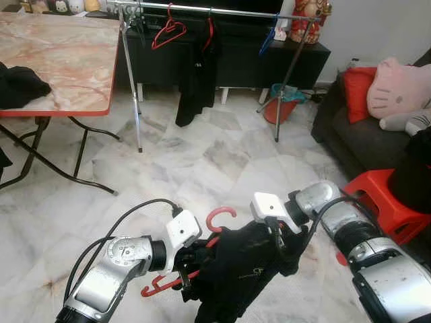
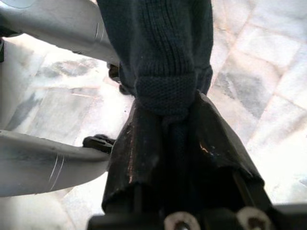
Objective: Hang hanger
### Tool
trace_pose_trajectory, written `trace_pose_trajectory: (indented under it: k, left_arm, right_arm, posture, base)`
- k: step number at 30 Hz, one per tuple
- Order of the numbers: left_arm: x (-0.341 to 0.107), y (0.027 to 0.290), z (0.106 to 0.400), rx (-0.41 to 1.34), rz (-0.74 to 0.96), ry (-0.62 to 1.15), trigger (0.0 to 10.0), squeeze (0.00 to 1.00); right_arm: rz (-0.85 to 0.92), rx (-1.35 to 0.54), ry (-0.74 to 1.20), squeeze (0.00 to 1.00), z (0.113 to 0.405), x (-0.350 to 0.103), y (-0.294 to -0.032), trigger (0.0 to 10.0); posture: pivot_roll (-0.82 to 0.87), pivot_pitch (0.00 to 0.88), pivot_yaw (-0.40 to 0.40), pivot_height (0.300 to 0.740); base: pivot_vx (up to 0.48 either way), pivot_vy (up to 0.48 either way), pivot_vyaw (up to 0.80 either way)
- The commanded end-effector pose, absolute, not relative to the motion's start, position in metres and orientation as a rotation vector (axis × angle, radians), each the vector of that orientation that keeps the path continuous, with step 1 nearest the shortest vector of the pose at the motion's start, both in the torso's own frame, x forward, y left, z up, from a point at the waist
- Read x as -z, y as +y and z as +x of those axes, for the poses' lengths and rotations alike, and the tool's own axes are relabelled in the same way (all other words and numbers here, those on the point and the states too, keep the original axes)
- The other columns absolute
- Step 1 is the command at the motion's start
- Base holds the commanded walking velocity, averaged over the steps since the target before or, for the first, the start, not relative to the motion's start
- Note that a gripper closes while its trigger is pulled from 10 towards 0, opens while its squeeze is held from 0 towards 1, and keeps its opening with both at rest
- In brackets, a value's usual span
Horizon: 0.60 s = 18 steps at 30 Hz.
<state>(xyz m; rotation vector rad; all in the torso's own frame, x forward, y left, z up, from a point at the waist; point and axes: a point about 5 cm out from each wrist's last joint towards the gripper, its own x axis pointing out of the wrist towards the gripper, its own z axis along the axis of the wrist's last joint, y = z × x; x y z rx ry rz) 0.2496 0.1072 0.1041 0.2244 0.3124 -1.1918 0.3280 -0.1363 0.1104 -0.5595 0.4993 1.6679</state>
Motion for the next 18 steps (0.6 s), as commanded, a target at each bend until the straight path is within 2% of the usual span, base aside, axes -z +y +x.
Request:
trace_pose_trajectory:
  k: [1, 2, 3, 18]
  left_arm:
    - [-0.1332, 0.0954, 0.2602, 1.185, 0.218, 0.131, 10.0, 0.00]
    - [-0.1332, 0.0954, 0.2602, 1.185, 0.218, 0.131, 10.0, 0.44]
    - [-0.1333, 0.0954, 0.2602, 1.188, 0.214, 0.134, 10.0, 1.00]
    - [-0.1241, 0.1004, 0.2519, 1.251, 0.269, 0.193, 10.0, 1.00]
  right_arm:
    - [-0.502, -1.743, 0.493, 0.00, 0.3188, -0.0998, -0.1224, 0.0]
    - [-0.502, -1.744, 0.493, 0.00, 0.3188, -0.0998, -0.1224, 0.0]
    - [-0.501, -1.749, 0.494, 0.00, 0.3185, -0.0999, -0.1220, 0.0]
    - [-0.563, -1.748, 0.535, 0.00, 0.3157, -0.0946, -0.1278, 0.0]
  posture:
    - [0.12, 0.045, -0.181, 0.740]
    - [0.12, 0.045, -0.181, 0.740]
    - [0.12, 0.045, -0.181, 0.740]
    - [0.12, 0.045, -0.183, 0.740]
  base:
    - [0.000, 0.000, 0.00]
    - [0.000, 0.000, 0.00]
    - [0.000, 0.000, 0.00]
    - [0.000, 0.000, 0.00]
